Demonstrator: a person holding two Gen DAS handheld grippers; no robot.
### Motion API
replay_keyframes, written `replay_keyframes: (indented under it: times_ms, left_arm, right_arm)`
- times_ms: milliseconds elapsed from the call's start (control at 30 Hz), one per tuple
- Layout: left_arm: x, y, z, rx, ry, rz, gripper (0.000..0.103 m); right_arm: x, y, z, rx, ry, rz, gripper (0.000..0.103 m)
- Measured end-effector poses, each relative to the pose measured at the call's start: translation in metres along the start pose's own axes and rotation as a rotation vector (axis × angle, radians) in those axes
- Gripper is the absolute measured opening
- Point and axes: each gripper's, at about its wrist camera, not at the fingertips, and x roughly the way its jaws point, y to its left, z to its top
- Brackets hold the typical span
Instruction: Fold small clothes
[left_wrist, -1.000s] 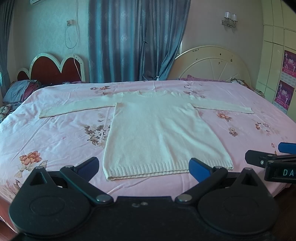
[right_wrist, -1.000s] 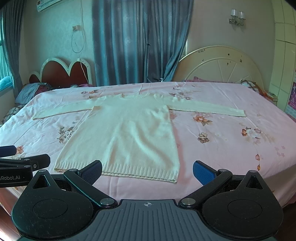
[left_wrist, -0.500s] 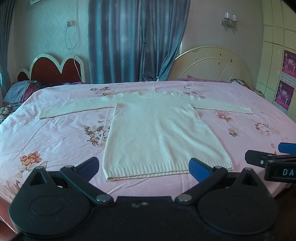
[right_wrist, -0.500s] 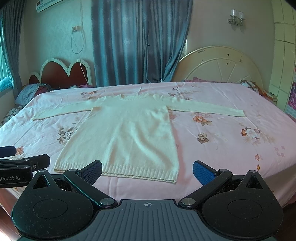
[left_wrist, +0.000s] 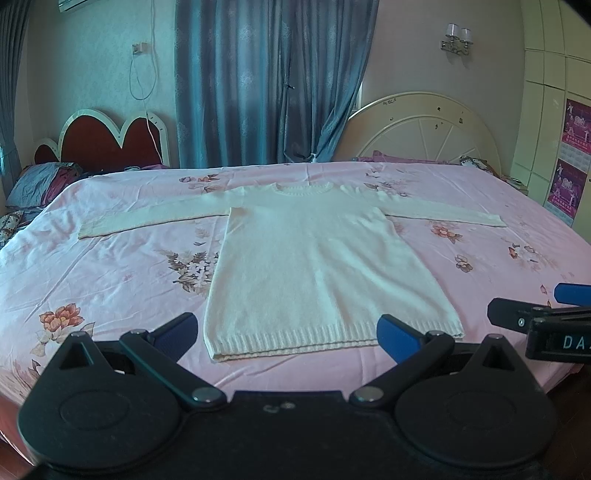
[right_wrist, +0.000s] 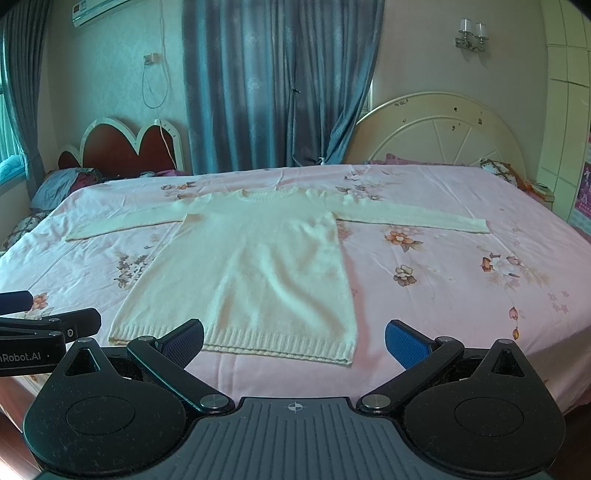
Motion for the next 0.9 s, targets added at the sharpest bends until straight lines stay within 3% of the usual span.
replay_keyframes:
  times_ms: [900]
  left_arm:
    - [-0.0002,-0.0034,0.0021,0.003,0.000,0.000,0.103]
  right_arm:
    - [-0.0001,-0.0063,-0.0009,0.005,0.000,-0.006,0.103]
